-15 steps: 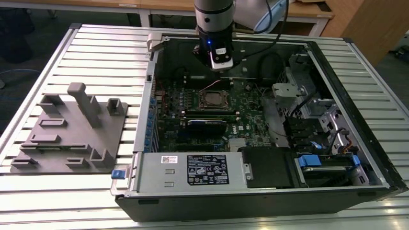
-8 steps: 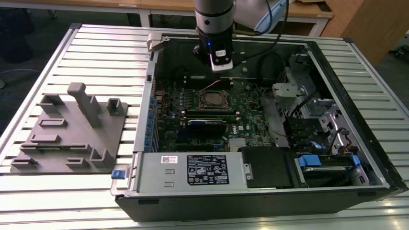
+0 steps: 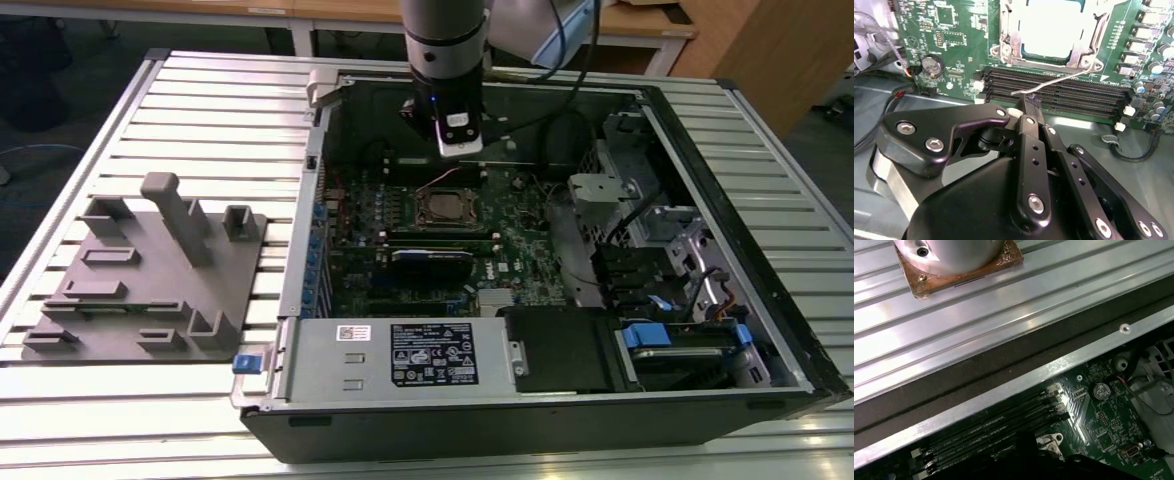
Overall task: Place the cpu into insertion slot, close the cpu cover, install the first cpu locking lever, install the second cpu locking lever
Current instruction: 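Install the first cpu locking lever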
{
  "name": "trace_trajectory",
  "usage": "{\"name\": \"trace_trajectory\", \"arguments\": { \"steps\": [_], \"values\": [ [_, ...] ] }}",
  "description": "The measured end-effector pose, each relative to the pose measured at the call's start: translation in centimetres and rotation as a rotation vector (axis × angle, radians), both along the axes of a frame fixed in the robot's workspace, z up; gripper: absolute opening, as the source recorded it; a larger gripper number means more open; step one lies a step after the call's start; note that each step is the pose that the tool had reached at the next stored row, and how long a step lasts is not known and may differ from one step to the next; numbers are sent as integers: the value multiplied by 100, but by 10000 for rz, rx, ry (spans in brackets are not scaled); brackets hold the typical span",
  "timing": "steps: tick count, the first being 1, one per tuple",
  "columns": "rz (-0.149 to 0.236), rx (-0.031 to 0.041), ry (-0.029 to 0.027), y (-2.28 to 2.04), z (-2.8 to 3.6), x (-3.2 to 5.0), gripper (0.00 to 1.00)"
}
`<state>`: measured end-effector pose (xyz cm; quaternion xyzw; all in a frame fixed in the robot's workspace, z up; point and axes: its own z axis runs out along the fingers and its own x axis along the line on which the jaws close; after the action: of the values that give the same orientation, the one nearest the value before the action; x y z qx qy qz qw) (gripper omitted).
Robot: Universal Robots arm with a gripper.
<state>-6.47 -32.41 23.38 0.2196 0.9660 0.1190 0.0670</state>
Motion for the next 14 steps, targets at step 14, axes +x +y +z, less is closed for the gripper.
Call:
{"name": "trace_trajectory", "arguments": {
  "steps": [14],
  "values": [
    [-1,107,-53,-33,-178,-8,11]
  ]
}}
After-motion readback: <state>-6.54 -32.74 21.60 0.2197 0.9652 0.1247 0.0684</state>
